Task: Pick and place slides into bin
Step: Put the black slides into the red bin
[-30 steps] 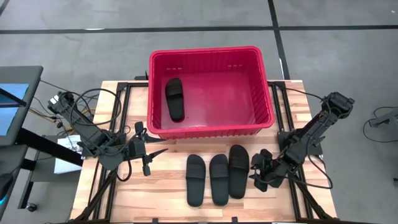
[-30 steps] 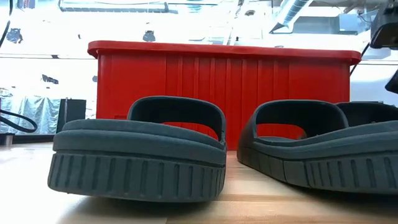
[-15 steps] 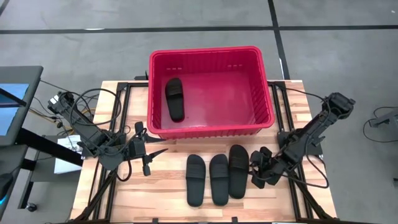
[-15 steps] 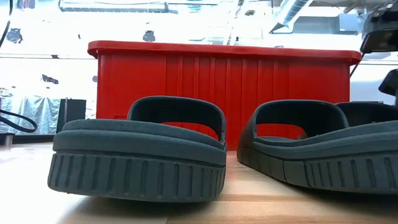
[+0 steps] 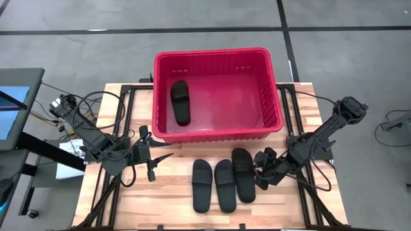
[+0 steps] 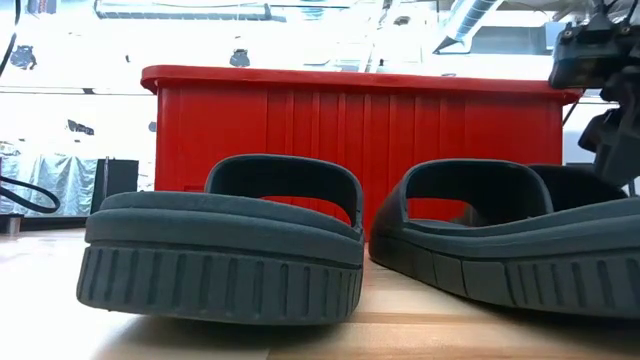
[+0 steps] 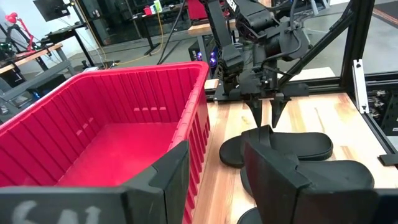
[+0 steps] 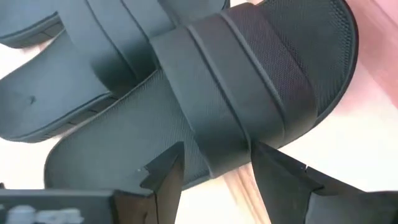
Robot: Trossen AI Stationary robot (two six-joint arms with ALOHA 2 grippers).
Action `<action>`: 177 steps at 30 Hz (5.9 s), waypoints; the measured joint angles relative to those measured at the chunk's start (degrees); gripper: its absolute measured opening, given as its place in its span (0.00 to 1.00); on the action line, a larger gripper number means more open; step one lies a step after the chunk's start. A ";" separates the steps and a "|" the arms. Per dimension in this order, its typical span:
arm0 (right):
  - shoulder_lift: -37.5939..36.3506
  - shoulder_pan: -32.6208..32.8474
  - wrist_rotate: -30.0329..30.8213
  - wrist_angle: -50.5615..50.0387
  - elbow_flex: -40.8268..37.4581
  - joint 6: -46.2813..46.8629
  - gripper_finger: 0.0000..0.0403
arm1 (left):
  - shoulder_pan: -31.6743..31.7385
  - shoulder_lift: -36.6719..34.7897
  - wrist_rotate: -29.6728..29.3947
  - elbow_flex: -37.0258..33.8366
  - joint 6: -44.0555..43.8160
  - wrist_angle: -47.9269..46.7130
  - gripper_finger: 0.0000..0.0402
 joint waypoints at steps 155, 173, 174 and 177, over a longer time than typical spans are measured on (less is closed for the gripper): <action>14.77 -2.06 70.25 11.51 33.16 -67.63 0.00 | 35.39 10.12 36.95 5.64 -12.94 8.96 0.36; 14.77 -2.21 70.12 11.51 33.16 -68.02 0.00 | 37.16 10.71 38.30 5.66 -28.22 12.19 0.36; 14.77 -2.22 70.12 11.51 33.16 -68.03 0.00 | 37.16 10.89 39.07 5.64 -28.22 12.19 0.36; 14.77 -2.19 70.12 11.51 33.16 -68.04 0.00 | 37.16 12.54 40.40 5.76 -28.22 15.17 0.36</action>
